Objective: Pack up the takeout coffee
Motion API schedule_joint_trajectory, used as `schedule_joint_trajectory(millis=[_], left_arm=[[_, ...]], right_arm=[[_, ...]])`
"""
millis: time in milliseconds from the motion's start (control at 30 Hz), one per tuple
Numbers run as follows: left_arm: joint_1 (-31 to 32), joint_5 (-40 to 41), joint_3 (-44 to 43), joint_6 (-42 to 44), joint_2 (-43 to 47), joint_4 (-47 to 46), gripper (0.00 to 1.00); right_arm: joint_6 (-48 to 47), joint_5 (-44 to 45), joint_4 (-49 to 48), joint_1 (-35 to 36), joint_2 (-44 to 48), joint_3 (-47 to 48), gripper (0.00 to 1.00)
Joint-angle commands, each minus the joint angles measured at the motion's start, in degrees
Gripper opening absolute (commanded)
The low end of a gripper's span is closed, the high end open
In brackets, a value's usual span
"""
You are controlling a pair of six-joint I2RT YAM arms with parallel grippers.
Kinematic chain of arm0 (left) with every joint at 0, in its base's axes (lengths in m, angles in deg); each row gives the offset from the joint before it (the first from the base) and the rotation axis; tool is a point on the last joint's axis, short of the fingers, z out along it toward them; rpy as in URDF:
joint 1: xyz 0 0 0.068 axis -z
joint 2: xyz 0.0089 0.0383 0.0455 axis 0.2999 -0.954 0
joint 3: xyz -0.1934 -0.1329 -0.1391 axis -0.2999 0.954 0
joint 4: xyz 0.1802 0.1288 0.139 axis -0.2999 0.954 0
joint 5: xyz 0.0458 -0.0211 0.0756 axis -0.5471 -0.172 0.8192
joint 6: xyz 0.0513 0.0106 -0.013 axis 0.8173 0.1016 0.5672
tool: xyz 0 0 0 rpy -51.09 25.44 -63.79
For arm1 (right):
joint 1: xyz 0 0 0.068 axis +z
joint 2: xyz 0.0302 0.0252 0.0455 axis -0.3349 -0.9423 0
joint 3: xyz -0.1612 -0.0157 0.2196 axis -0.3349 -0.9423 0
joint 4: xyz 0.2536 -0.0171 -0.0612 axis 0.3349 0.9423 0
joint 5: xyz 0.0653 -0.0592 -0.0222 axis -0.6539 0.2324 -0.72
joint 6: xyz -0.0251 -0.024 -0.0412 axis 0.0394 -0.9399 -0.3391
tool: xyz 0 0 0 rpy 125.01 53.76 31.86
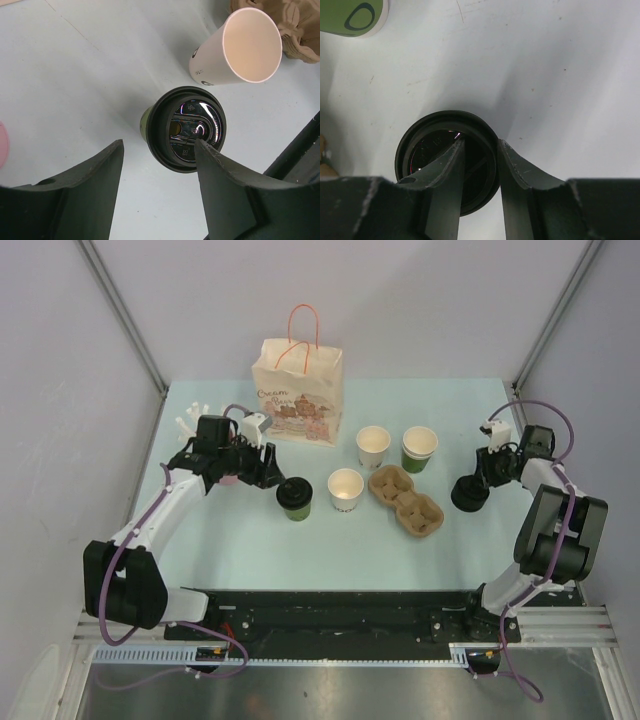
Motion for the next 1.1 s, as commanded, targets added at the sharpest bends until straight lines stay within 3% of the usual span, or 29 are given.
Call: schedule_joint_trajectory(millis=[0, 133, 433, 1067], left_arm=[[0.2, 0.5, -1.4, 2.4, 1.0, -0.3, 0.64], [0.2, 0.6, -1.3, 2.6, 0.8, -0.3, 0.64], [0.2, 0.5, -1.3, 2.8, 0.4, -0.3, 0.64], [0.3, 1.5, -3.6, 2.3, 0.7, 0.1, 0.63]], right_arm=[[-1.6, -0.8, 2.4, 0.4, -1.6, 2.4, 0.35], [-1.8, 0.0, 3.3, 0.4, -1.1, 2.6, 0.21], [-1.0, 1.6, 4.1, 1.2, 2.1, 2.6, 0.0], [6.3, 13.4, 2.9, 5.5, 18.7, 2.6, 0.0]])
